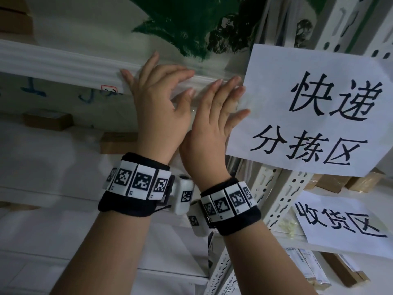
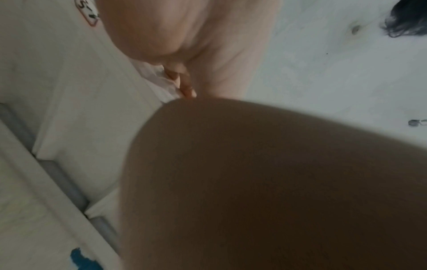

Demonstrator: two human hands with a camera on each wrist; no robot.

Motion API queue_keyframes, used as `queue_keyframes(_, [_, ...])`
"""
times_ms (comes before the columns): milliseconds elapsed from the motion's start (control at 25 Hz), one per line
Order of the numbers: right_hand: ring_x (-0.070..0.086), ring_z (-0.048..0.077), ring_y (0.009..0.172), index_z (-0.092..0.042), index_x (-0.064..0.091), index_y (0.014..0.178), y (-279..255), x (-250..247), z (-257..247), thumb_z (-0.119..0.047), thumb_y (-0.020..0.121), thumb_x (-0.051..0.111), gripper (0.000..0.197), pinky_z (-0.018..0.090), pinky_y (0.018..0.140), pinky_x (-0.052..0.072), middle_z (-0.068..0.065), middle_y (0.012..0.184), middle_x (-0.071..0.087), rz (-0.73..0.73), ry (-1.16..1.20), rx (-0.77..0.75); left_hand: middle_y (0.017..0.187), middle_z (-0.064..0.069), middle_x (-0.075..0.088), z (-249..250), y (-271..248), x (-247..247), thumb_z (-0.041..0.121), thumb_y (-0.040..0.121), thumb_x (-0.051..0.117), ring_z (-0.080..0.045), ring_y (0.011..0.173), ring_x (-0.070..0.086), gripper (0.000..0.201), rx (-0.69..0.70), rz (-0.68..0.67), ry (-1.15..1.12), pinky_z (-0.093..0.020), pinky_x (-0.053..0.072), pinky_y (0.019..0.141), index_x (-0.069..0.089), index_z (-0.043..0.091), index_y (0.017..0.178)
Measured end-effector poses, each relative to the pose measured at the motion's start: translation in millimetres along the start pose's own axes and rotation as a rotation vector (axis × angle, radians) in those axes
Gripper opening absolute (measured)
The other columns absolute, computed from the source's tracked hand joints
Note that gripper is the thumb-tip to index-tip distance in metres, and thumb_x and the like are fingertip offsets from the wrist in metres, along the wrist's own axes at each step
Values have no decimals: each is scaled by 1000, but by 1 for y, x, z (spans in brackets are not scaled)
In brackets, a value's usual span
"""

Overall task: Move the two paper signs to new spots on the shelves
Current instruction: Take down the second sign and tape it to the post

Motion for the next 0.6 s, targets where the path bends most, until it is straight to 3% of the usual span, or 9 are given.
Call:
queue_keyframes(80, [-11,49,160,6,12,165,-2,1,-5,7,83,44,88,74,122,-10,32,172,-5,-67,-12,-57,124,10,74,1,1,-1,25,97,66,-24,151,45,24,0,-4,-6,-72,-1,126,79,23,117])
queue_keyframes(200, [-13,41,163,-1,18,167,-13,-15,-2,11,67,35,103,70,124,-15,23,175,-3,-184,102,-173,126,8,73,3,-1,-3,36,99,66,-25,149,47,27,7,-19,14,-75,5,124,78,23,119])
queue_keyframes(320, [-4,36,165,2,25,165,-22,-42,15,9,68,30,97,61,130,-11,23,175,4,-138,310,-138,135,5,69,9,-8,4,49,102,61,-28,152,42,38,32,-49,118,-70,4,127,73,21,126])
queue_keyframes(400, [-6,38,164,5,23,165,-23,-44,17,-2,70,21,95,59,131,-7,25,175,1,-106,199,-113,139,3,66,12,-13,8,53,100,63,-29,153,40,45,33,-47,154,-68,6,127,69,19,128])
queue_keyframes(480, [-9,39,164,4,22,165,-23,-34,11,-10,69,15,98,62,131,-4,23,175,-1,-145,71,-109,138,3,66,12,-13,9,49,95,70,-30,151,41,44,38,-22,153,-69,8,127,69,18,127])
queue_keyframes(600, [-6,36,165,-3,29,165,-24,-34,8,-8,73,17,93,61,131,1,17,177,4,-163,66,-115,136,3,67,9,-12,5,38,93,73,-29,148,44,37,47,7,134,-68,11,127,71,19,125])
Point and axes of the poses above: each hand's wrist, its own y-axis towards the middle knuckle, its own x-axis out of the palm, z = x × y, the point moved 10 cm from there along y, towards the middle knuckle
